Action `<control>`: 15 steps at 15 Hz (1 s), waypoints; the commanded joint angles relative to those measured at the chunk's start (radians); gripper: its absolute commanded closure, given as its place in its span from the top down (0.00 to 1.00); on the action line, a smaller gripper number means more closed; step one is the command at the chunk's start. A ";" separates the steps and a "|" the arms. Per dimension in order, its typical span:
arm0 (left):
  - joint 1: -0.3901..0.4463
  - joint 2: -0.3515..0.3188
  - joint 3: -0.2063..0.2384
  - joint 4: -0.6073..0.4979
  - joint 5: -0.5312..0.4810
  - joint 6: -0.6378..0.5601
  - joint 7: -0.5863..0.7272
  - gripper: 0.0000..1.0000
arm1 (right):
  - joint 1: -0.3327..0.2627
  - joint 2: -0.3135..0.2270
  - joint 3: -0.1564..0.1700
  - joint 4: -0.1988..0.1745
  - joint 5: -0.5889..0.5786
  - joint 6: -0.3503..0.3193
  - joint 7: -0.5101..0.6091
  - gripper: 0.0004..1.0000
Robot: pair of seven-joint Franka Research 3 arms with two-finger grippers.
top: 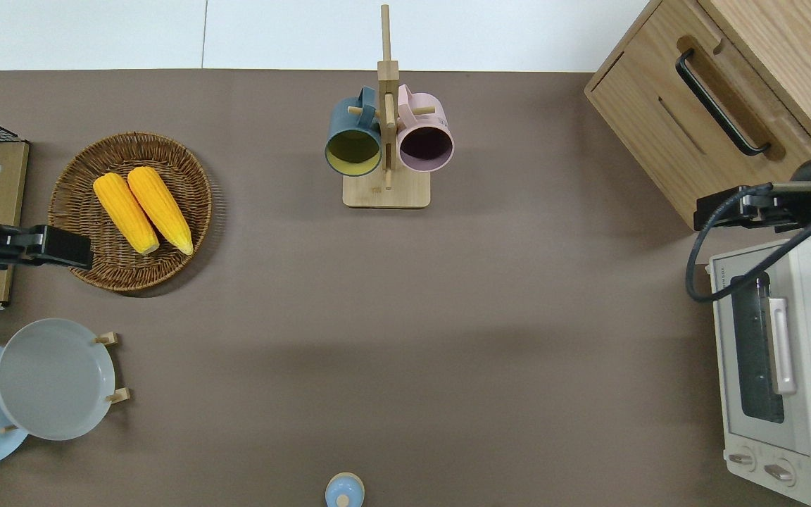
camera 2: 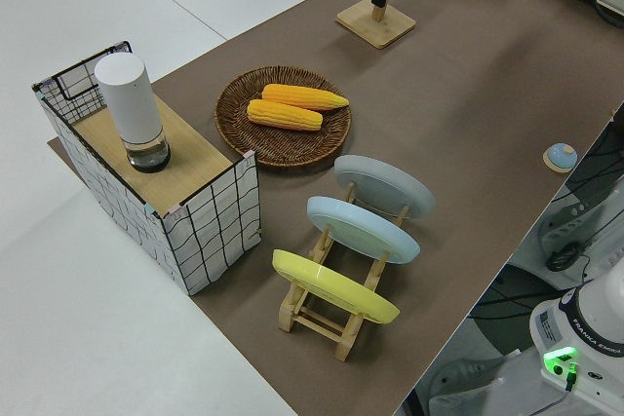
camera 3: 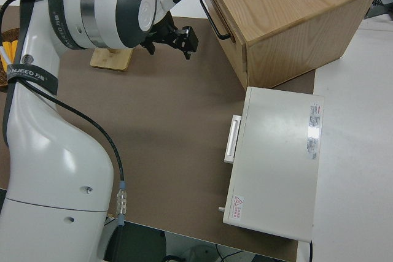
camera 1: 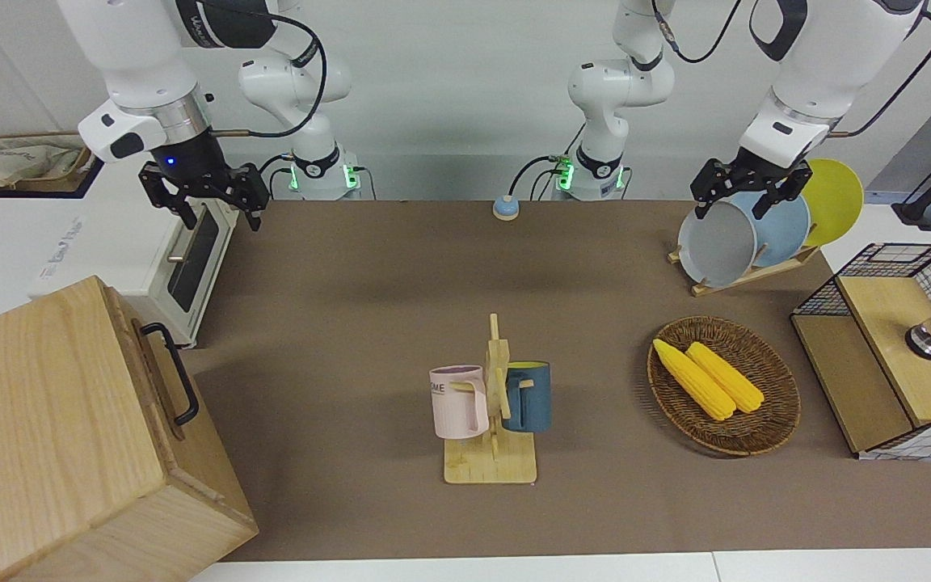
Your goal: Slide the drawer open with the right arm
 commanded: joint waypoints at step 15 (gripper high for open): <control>0.005 0.011 -0.007 0.024 0.017 -0.020 0.010 0.99 | 0.003 0.012 0.003 0.030 -0.031 -0.015 -0.007 0.98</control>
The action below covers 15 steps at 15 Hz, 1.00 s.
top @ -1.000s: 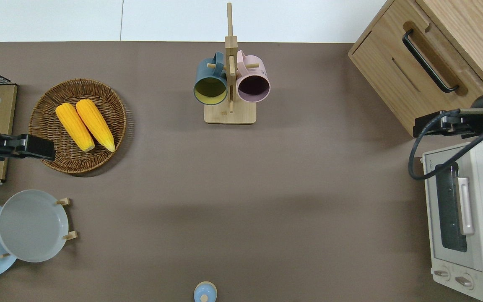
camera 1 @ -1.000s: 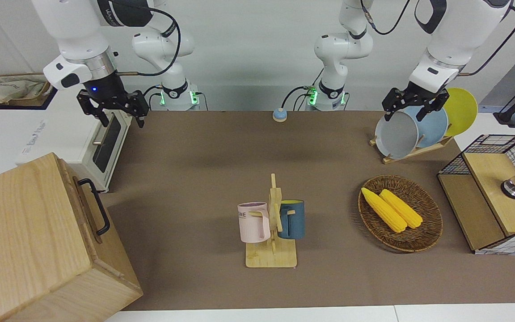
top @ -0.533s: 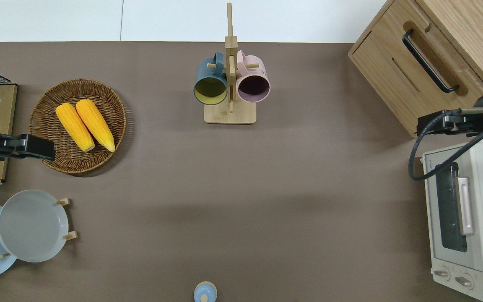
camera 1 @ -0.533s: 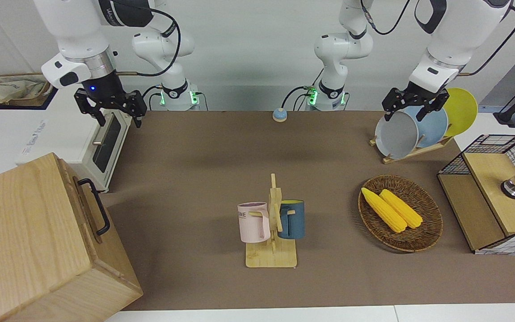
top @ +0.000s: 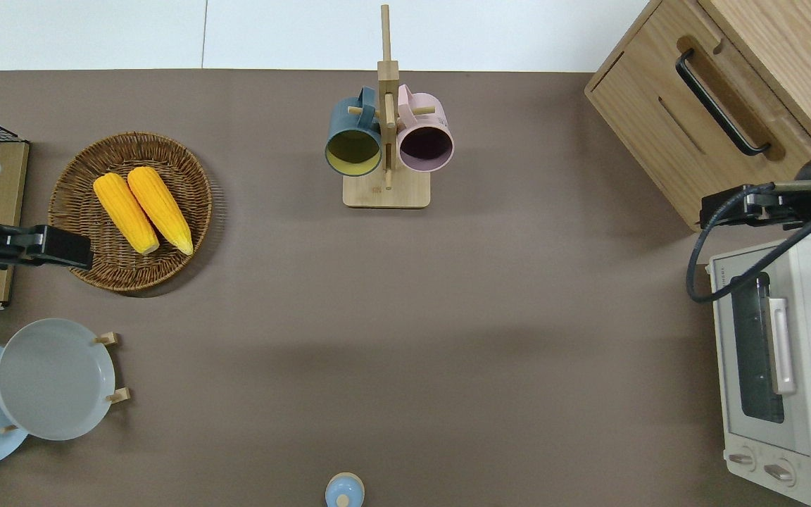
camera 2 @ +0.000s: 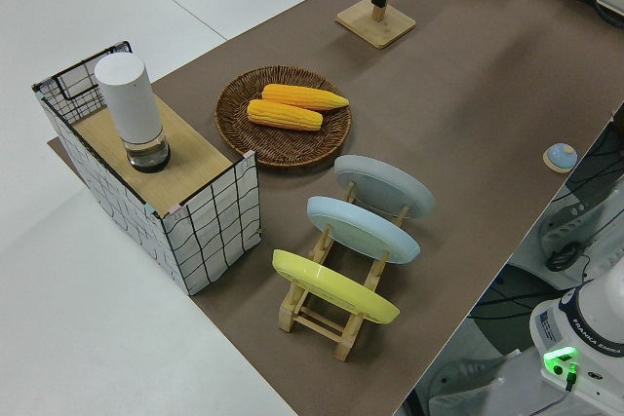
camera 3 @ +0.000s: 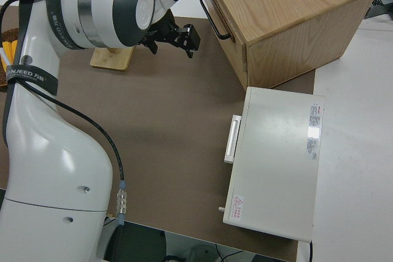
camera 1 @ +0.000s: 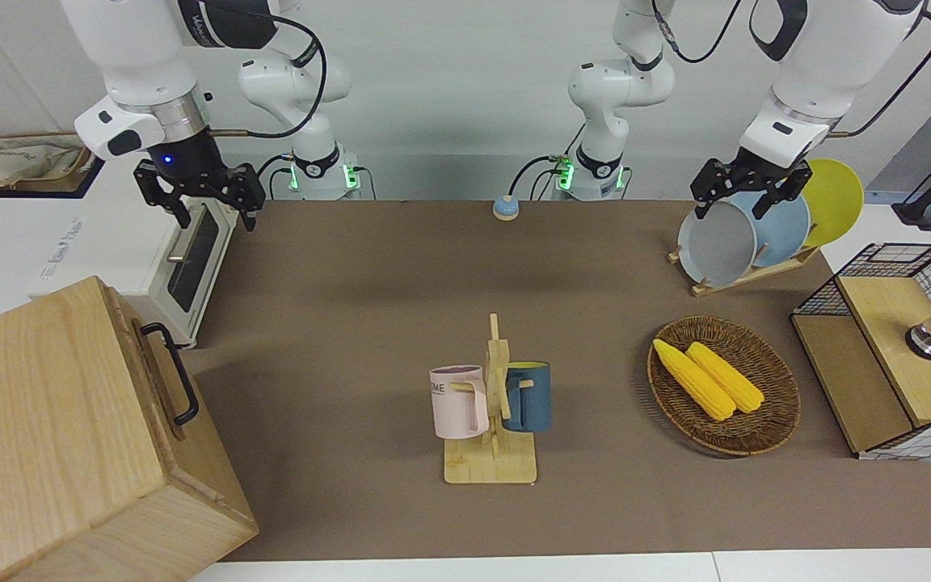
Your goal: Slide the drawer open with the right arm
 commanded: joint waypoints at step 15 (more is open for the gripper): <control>0.005 0.011 -0.007 0.026 0.017 -0.020 0.010 0.99 | 0.203 0.052 0.012 0.014 -0.484 -0.026 0.121 0.98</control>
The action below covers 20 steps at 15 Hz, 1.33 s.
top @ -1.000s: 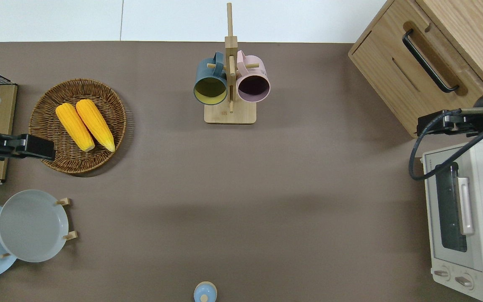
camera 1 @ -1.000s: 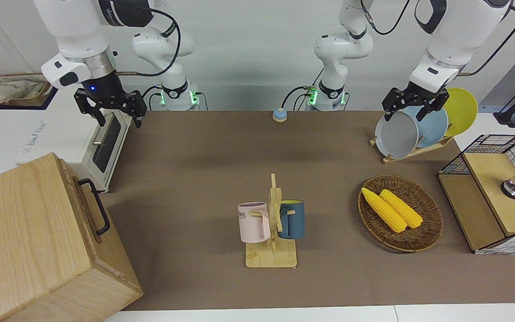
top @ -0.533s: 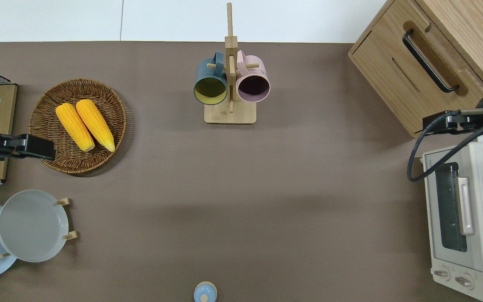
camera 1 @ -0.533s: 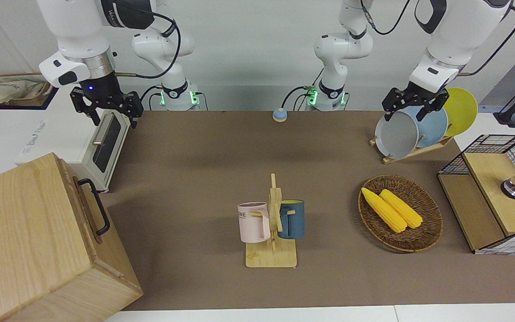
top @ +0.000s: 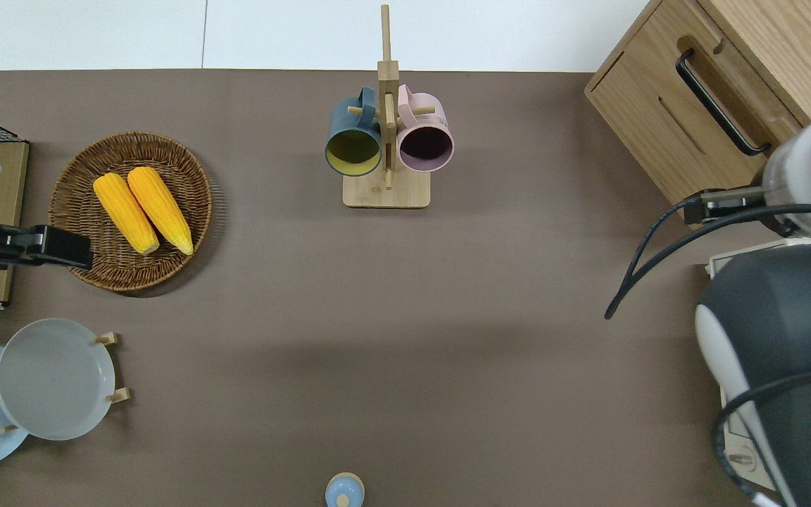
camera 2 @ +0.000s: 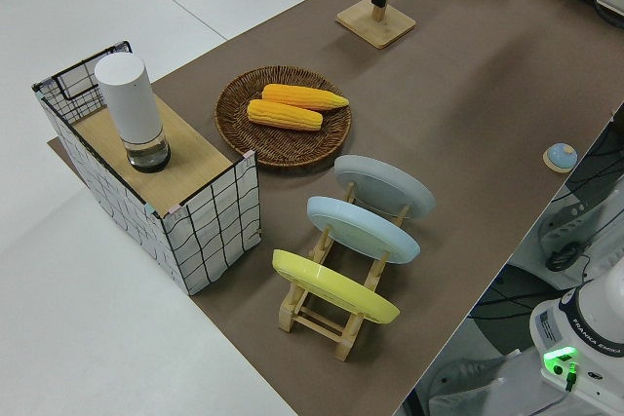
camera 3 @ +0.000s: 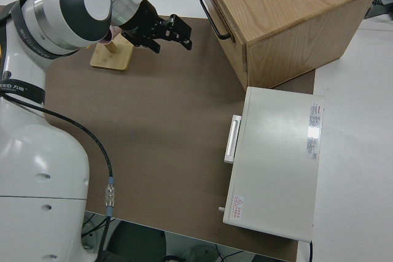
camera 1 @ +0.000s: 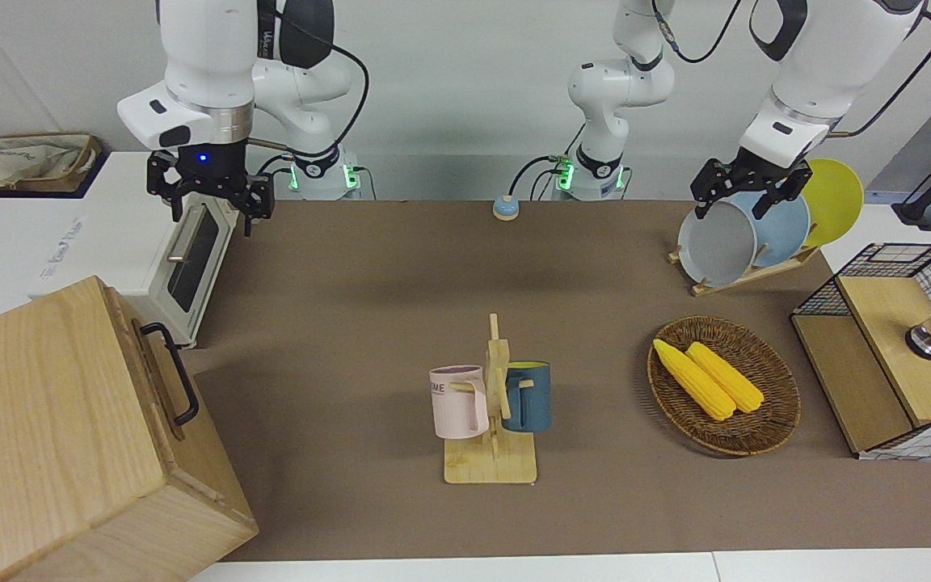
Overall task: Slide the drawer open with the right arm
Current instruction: 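Reach the right gripper up toward the black drawer handle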
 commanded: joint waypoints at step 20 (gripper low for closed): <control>0.005 0.011 -0.007 0.026 0.017 -0.020 0.010 0.99 | 0.127 0.328 0.011 -0.156 -1.074 0.220 0.234 0.98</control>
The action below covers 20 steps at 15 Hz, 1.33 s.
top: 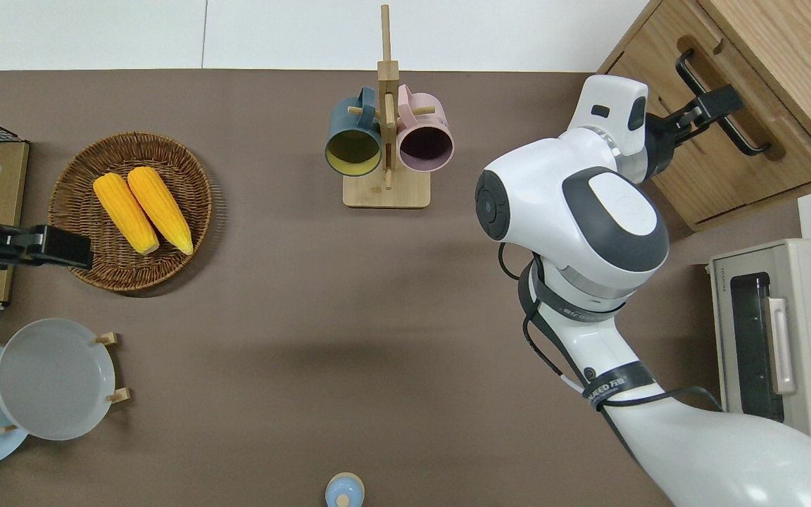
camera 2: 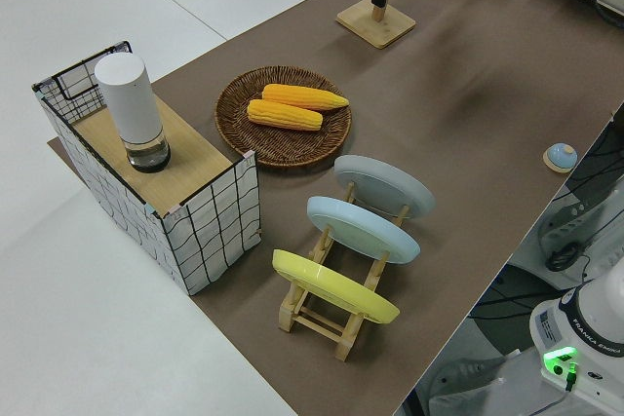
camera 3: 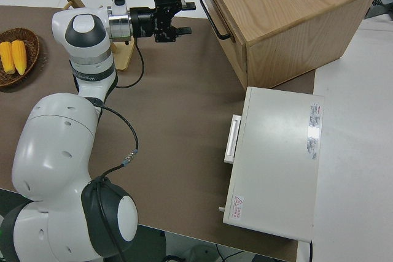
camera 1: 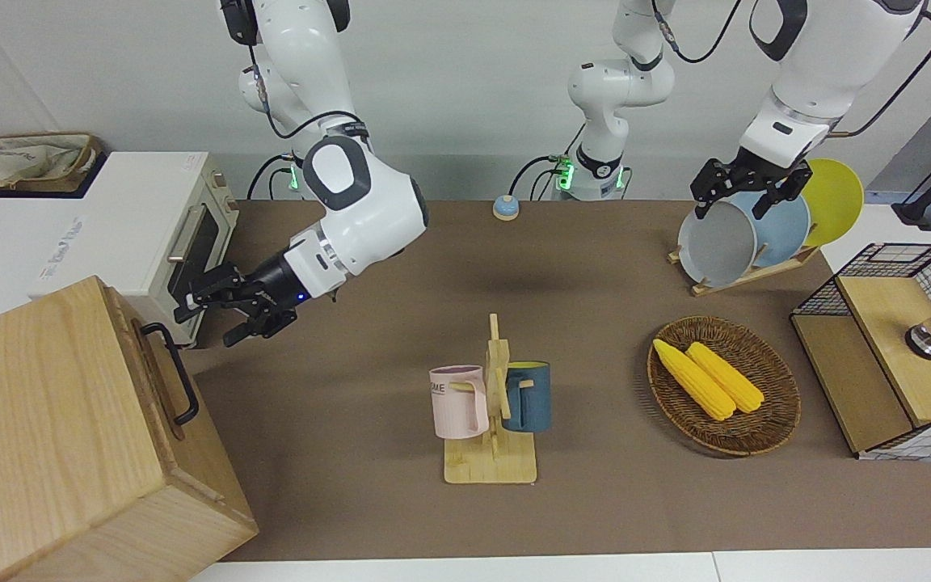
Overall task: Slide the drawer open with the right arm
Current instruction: 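Reach the right gripper up toward the black drawer handle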
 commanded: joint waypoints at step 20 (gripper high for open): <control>0.005 0.011 -0.007 0.024 0.017 -0.020 0.010 0.99 | -0.065 0.081 -0.012 -0.097 -0.361 0.066 0.272 0.00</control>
